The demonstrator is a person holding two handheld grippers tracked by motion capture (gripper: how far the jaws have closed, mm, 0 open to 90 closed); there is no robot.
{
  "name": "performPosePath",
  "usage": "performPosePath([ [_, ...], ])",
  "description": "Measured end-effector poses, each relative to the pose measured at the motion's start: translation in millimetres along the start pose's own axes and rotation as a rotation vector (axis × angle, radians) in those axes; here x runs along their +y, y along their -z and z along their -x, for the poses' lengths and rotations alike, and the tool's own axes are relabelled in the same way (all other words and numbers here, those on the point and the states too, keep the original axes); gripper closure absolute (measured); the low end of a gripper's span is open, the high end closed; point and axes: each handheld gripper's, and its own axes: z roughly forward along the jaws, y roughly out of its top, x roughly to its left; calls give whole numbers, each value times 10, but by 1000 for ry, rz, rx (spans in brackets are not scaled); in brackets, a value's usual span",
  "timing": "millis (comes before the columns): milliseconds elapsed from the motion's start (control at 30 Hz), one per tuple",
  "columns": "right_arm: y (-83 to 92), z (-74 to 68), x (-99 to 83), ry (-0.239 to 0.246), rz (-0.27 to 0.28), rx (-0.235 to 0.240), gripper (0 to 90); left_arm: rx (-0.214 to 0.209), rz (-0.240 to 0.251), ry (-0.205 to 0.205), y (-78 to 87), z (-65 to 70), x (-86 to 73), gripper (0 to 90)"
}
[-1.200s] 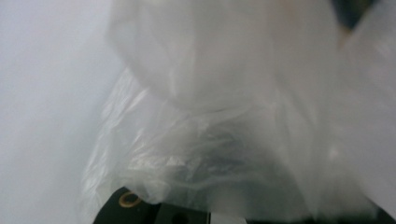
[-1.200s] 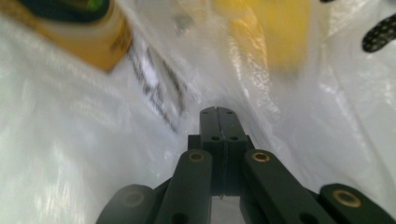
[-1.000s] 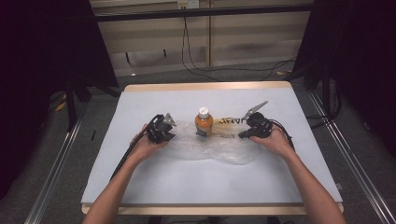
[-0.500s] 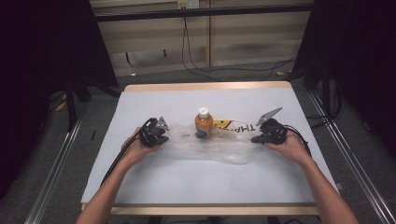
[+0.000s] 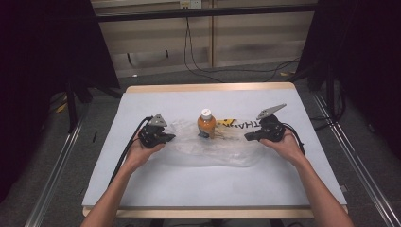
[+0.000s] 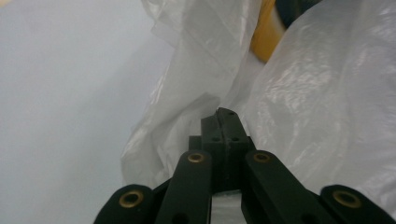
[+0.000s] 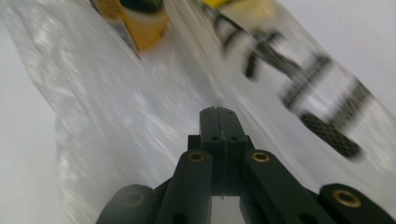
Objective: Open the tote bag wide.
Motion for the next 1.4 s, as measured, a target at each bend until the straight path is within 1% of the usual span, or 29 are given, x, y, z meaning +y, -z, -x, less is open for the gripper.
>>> performPosePath([
  [67, 11, -59, 94, 21, 3, 1, 900, 3, 11, -24, 71, 74, 71, 900],
  [100, 14, -84, 140, 28, 10, 14, 900, -4, 22, -26, 93, 107, 100, 900],
  [167, 20, -133, 231, 46, 11, 12, 900, -12, 38, -55, 146, 160, 158, 900],
  [200, 17, -150, 273, 54, 13, 20, 900, -11, 51, -58, 171, 183, 181, 900],
  [233, 17, -170, 314, 55, 10, 22, 900, -18, 46, -59, 201, 193, 204, 900],
  [300, -1, -194, 388, 67, 7, 26, 900, -23, 64, -55, 248, 199, 230, 900],
  [333, -10, -201, 422, 74, 7, 33, 900, -34, 77, -42, 261, 185, 229, 900],
  [367, -20, -205, 447, 79, 9, 33, 900, -28, 82, -23, 290, 157, 220, 900],
  [433, -50, -224, 510, 86, 5, 42, 900, -21, 96, -9, 320, 95, 196, 900],
  [500, -93, -239, 564, 95, -5, 48, 900, -47, 148, 32, 337, 64, 177, 900],
  [533, -119, -246, 594, 96, -11, 49, 900, -54, 164, 34, 340, 59, 184, 900],
  [600, -178, -250, 653, 98, -26, 59, 900, -34, 143, 6, 316, 88, 237, 900],
  [733, -341, -247, 777, 94, -74, 70, 900, -39, 103, -27, 138, 151, 403, 900],
  [767, -393, -249, 802, 91, -96, 73, 900, -30, 55, -40, 70, 165, 449, 900],
  [833, -514, -244, 840, 105, -145, 70, 900, -29, 2, -62, -109, 195, 505, 900],
  [867, -571, -244, 855, 107, -173, 72, 900, -34, -20, -65, -194, 207, 512, 900],
  [900, -627, -235, 863, 111, -193, 73, 900, -32, -66, -81, -266, 214, 511, 900],
  [933, -685, -223, 865, 111, -216, 80, 900, -54, -102, -92, -336, 231, 498, 900],
  [967, -737, -219, 869, 111, -246, 71, 900, -57, -111, -92, -403, 281, 468, 900],
  [1000, -786, -207, 870, 107, -264, 71, 900, -72, -126, -113, -448, 319, 440, 900],
  [1033, -831, -185, 876, 104, -275, 75, 900, -82, -130, -112, -486, 366, 406, 900],
  [1067, -878, -160, 886, 100, -284, 74, 900, -87, -145, -133, -513, 400, 378, 900],
  [1133, -982, -82, 919, 75, -290, 69, 900, -99, -173, -160, -555, 465, 326, 900],
  [1167, -1040, -39, 942, 66, -290, 72, 900, -104, -168, -159, -574, 498, 298, 900],
  [1200, -1097, 5, 970, 60, -291, 72, 900, -111, -174, -176, -582, 521, 281, 900],
  [1267, -1213, 84, 1017, 37, -286, 75, 900, -124, -166, -188, -591, 582, 262, 900],
  [1300, -1253, 128, 1043, 28, -270, 89, 900, -126, -172, -199, -597, 623, 254, 900],
  [1367, -1303, 194, 1097, -1, -254, 56, 900, -146, -181, -228, -609, 704, 236, 900],
  [1400, -1320, 223, 1119, -15, -251, 46, 900, -140, -171, -229, -605, 749, 225, 900],
])
